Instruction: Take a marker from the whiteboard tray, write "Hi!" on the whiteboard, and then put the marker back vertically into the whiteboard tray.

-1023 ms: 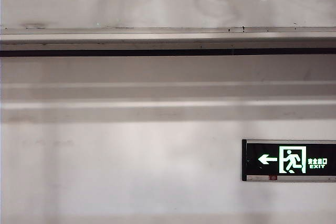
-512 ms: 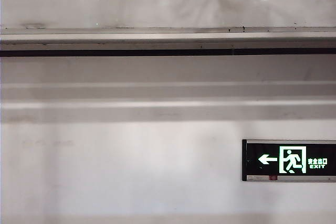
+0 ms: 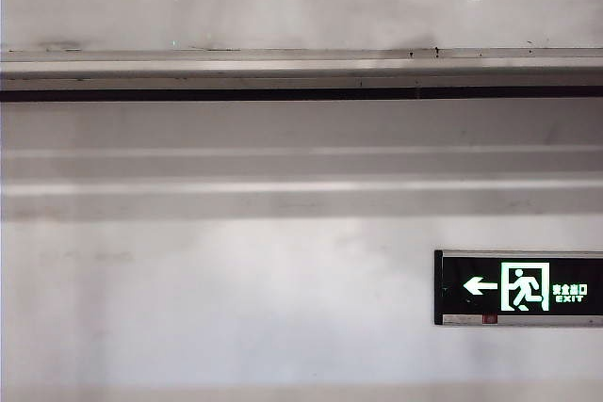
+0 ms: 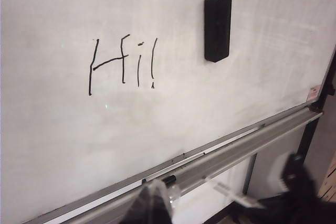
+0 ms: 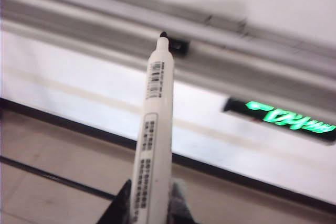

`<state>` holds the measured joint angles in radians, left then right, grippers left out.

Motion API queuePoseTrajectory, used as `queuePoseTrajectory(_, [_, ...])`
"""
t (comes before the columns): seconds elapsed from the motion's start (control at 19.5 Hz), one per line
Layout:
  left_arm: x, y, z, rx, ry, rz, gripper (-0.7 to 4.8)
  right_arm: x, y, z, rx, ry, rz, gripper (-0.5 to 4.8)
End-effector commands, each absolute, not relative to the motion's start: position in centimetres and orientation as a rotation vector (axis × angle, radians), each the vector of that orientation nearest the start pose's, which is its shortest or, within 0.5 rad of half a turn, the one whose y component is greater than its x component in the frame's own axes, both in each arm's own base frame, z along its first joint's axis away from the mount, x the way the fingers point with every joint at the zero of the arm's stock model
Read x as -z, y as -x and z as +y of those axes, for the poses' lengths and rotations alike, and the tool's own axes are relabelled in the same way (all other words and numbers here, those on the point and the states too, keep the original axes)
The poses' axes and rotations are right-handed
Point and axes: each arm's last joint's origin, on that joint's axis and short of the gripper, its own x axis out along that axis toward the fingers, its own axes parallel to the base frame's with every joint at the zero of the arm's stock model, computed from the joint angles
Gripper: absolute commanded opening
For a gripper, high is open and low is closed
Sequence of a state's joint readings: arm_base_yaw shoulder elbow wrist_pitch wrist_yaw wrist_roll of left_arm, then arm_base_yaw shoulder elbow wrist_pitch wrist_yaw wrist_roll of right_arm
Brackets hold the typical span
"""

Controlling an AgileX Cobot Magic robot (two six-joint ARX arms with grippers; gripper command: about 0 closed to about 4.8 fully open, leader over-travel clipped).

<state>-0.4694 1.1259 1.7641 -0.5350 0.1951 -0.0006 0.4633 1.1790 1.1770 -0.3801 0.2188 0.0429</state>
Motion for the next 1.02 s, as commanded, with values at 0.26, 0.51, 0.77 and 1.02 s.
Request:
queuePoseTrajectory(0.26, [-54.8,-14.1,-7.8,0.664,0.016,-0.124,-0.05,-35.2,-26.9,8.0,-0.201,-0.056,0.253,-0.05])
queuePoseTrajectory(0.51, [-54.8,-14.1,-7.8,0.664,0.016,-0.124,-0.06,-33.2,-29.6,7.5,-0.218,-0.068,0.28,-0.05])
queuePoseTrajectory(0.77, [-54.8,-14.1,-7.8,0.664,0.017,-0.124,-0.06,-32.0,-31.2,7.9,-0.218,-0.068,0.275,-0.05])
queuePoseTrajectory(1.02, [-54.9,-14.1,-7.8,0.664,0.017,-0.127,-0.05,-31.5,-31.9,8.0,-0.218,-0.069,0.271,-0.05])
